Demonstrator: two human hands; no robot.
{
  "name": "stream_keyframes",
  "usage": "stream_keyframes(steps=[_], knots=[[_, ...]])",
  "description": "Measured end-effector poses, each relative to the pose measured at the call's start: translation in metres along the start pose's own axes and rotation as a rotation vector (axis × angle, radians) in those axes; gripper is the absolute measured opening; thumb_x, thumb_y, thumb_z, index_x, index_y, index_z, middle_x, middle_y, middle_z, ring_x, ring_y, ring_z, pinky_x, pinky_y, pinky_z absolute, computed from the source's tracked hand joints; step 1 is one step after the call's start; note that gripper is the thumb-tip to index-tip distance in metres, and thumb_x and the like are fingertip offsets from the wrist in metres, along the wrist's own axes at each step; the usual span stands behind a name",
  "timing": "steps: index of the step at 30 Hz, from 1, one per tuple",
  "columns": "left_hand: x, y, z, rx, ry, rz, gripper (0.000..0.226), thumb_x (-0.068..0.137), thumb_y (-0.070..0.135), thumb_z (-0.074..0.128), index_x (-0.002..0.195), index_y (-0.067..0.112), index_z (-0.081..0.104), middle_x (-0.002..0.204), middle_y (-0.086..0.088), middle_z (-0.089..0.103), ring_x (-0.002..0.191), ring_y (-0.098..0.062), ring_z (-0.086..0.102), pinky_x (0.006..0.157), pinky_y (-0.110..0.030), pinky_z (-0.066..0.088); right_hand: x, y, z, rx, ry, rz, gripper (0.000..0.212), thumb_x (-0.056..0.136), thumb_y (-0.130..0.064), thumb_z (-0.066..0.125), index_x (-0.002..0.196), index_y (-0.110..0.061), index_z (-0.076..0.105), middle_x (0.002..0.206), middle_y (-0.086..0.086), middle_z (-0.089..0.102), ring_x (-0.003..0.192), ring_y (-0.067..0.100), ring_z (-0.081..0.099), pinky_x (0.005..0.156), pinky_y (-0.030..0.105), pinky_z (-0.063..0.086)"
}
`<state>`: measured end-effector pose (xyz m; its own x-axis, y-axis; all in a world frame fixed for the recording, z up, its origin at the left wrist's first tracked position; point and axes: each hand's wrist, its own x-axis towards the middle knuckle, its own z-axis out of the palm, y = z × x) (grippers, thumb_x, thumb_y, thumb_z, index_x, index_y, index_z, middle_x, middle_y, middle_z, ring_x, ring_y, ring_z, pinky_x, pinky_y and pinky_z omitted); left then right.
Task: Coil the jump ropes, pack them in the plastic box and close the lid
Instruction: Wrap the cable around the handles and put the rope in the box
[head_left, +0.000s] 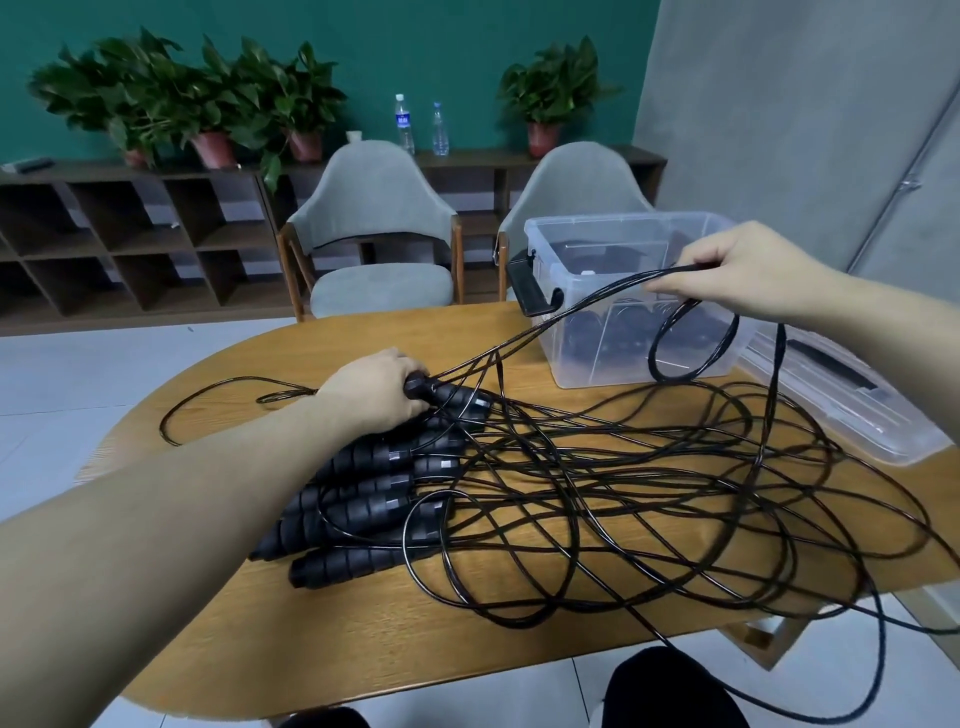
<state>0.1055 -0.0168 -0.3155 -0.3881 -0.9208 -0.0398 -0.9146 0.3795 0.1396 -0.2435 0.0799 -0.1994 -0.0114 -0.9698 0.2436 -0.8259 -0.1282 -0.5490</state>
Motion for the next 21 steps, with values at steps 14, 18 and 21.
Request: stream_keyframes(steps=[14,18,21], knots=[[-0.034,0.018,-0.040,-0.339,0.396,-0.029,0.029,0.095,0.030,0.063,0.120,0.029,0.050,0.096,0.001,0.067,0.073,-0.019,0.065,0.072,-0.034,0.053,-0.014,0.064,0.005,-0.089,-0.139,0.114,0.030,0.086,-0.011,0.071,0.082,-0.022,0.043,0.085,0.009,0.068,0.075,0.022,0.066,0.075,0.047,0.058],[-0.048,0.022,-0.047,-0.272,0.346,0.028,0.039,0.091,0.021,0.065,0.129,0.026,0.057,0.117,-0.005,0.062,0.102,-0.028,0.061,0.087,-0.034,0.048,-0.027,0.087,0.007,-0.342,-0.156,0.177,0.020,0.090,-0.015,0.066,0.092,-0.021,0.047,0.093,0.008,0.067,0.074,0.021,0.056,0.063,0.026,0.038],[-0.062,0.031,-0.049,-0.215,0.237,0.045,0.041,0.089,0.021,0.067,0.127,0.026,0.052,0.106,-0.005,0.064,0.085,-0.025,0.062,0.073,-0.032,0.048,-0.041,0.095,0.006,-0.357,-0.170,0.304,0.018,0.099,-0.020,0.055,0.117,-0.018,0.053,0.095,0.005,0.066,0.087,0.029,0.059,0.068,0.030,0.037]])
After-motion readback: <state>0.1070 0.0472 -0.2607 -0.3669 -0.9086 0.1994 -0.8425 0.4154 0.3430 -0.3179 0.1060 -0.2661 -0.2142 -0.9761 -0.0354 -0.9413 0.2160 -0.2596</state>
